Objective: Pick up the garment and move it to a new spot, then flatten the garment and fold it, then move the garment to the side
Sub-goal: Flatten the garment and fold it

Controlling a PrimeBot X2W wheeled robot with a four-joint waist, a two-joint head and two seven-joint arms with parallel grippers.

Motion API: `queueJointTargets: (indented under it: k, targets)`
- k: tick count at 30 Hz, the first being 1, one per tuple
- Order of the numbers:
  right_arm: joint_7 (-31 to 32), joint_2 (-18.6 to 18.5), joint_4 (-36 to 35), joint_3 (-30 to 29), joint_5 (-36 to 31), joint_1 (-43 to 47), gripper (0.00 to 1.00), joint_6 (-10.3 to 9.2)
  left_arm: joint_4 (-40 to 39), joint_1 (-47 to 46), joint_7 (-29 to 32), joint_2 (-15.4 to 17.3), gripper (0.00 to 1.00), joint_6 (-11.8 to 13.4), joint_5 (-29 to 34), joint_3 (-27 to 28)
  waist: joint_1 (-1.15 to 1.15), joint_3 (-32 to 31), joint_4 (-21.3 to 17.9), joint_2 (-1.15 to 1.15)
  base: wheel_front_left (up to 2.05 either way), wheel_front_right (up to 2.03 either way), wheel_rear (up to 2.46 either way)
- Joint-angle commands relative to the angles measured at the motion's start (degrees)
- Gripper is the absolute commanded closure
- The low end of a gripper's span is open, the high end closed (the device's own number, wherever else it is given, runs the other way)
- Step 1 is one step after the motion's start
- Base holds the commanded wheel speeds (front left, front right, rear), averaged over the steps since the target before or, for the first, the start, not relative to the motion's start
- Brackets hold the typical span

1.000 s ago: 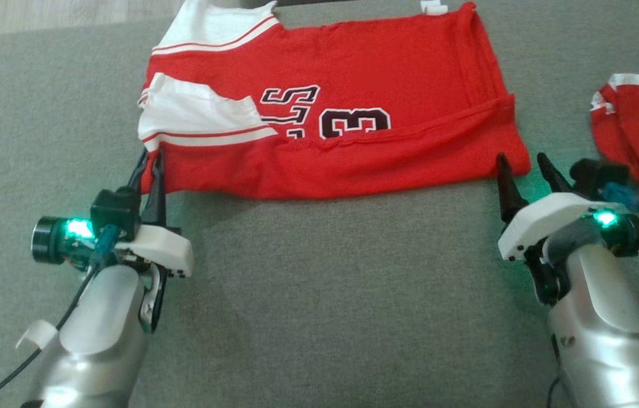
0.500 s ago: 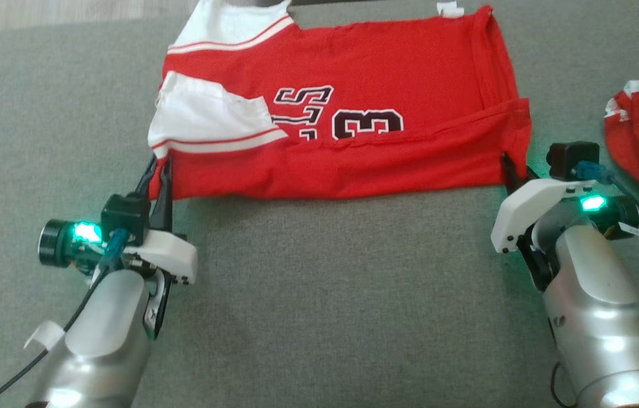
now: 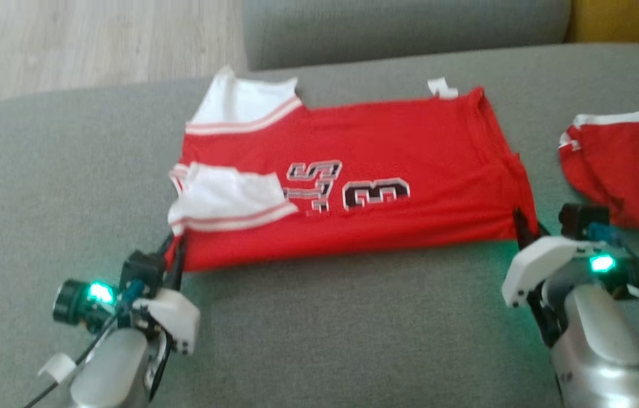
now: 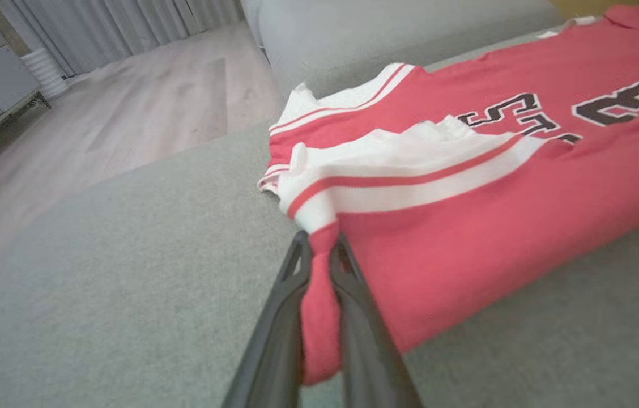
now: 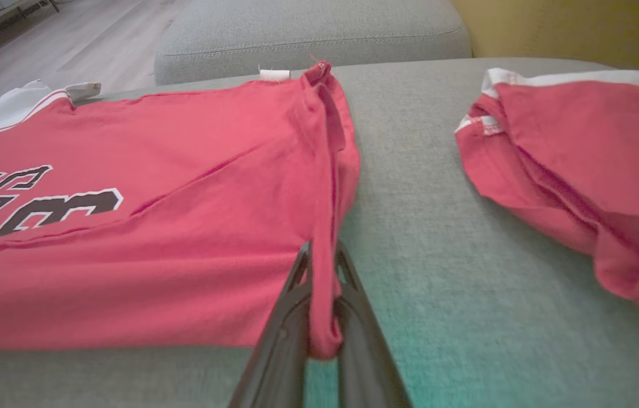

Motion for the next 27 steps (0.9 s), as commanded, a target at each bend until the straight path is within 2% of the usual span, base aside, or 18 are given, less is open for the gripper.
queueJointTargets:
  k: [1,8,12,14,22,23,24,25,26,27]
  targets:
    - [0.75,-0.10,-2.85,0.64,0.61,0.57,1.00,-0.04,-1.38,-0.66,0.71,2.72,1.00,-0.31,-0.15,1.57,0.01,-2.08,-0.55,0.00,0.00,0.00,0.00]
    - [8.29,-0.10,-12.13,0.45,1.60,9.09,1.00,-0.04,-5.80,4.62,8.47,4.70,1.00,-3.58,-1.65,-0.50,0.01,-5.32,-0.71,0.00,0.00,0.00,0.00]
    - [12.74,-0.10,-19.45,0.21,2.24,14.02,1.00,-0.04,-10.89,7.54,13.89,6.46,1.00,-4.60,-3.04,-0.90,0.01,-6.36,-0.79,0.00,0.00,0.00,0.00]
    - [15.49,-0.10,-24.38,0.12,3.07,17.04,1.00,-0.04,-15.60,9.58,18.43,7.91,1.00,-5.16,-3.98,-1.32,0.01,-6.55,-0.78,0.00,0.00,0.00,0.00]
    - [17.79,-0.10,-30.81,-0.01,5.25,20.41,1.00,-0.04,-25.45,12.78,23.73,9.91,1.00,-3.31,-5.10,-1.08,0.01,-5.16,-0.69,0.00,0.00,0.00,0.00]
    - [17.11,-0.10,-31.27,-0.01,5.57,20.32,0.47,-0.04,-26.15,12.80,23.59,9.95,0.87,-2.51,-4.94,-0.78,0.01,-4.83,-0.67,0.00,0.00,0.00,0.00]
    - [17.11,-0.10,-31.27,-0.01,5.57,20.32,0.47,-0.04,-26.15,12.80,23.59,9.95,0.87,-2.51,-4.94,-0.78,0.01,-4.83,-0.67,0.00,0.00,0.00,0.00]
    - [16.30,-0.10,-31.53,-0.24,6.51,20.17,0.00,-0.04,-26.63,12.79,23.33,9.97,0.51,-1.80,-4.79,-0.49,0.01,-4.51,-0.69,0.00,0.00,0.00,0.00]
    - [15.33,-0.10,-31.70,-0.26,7.20,19.94,0.00,-0.04,-27.03,12.77,22.97,9.96,0.04,-1.33,-4.67,-0.32,0.01,-4.26,-0.72,0.00,0.00,0.00,0.00]
    - [14.04,-0.10,-31.93,-0.18,7.59,19.66,0.00,-0.04,-27.38,12.74,22.47,9.82,0.00,-0.71,-4.63,-0.02,0.01,-4.02,-0.76,0.00,0.00,0.00,0.00]
